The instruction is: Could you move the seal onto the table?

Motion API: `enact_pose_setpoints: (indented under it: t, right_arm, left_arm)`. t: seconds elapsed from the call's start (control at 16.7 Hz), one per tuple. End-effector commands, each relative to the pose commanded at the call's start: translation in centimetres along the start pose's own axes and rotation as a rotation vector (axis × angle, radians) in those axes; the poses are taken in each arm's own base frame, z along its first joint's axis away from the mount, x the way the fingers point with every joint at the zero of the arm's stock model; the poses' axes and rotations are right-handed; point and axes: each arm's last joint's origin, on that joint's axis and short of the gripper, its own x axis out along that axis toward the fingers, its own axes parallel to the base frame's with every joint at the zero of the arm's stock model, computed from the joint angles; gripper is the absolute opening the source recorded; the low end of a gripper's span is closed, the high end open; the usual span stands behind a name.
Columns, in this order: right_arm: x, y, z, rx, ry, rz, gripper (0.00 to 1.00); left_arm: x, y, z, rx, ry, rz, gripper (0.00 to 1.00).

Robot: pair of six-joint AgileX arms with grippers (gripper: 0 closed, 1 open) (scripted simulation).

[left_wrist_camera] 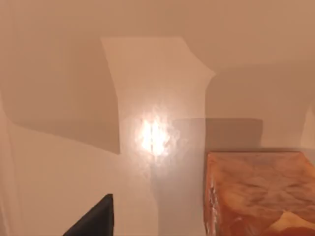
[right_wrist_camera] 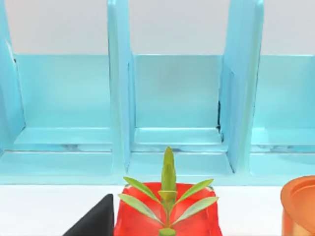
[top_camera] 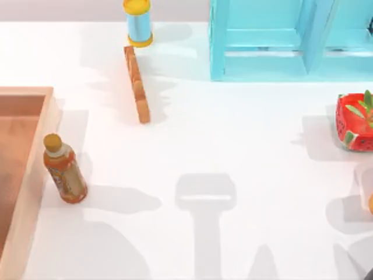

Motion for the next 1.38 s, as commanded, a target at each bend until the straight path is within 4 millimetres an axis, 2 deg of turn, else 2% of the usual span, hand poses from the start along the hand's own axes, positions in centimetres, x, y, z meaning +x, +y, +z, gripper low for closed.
enact_pose_setpoints:
  t: [0.18, 0.42, 1.2, 1.38]
  right_arm:
    - [0.00, 0.00, 0.00, 0.000, 0.000, 0.000, 1.00]
    - [0.00, 0.00, 0.00, 0.000, 0.000, 0.000, 1.00]
    - [0.00, 0.00, 0.00, 0.000, 0.000, 0.000, 1.00]
    - [0.00, 0.00, 0.00, 0.000, 0.000, 0.000, 1.00]
  left_arm:
    - [0.95, -0.13, -0.28, 0.000, -0.002, 0.001, 1.00]
    - [0.96, -0.13, -0.29, 0.000, -0.002, 0.001, 1.00]
    - [0.96, -0.13, -0.29, 0.000, -0.002, 0.001, 0.02]
    - [0.96, -0.13, -0.29, 0.000, -0.002, 0.001, 0.00]
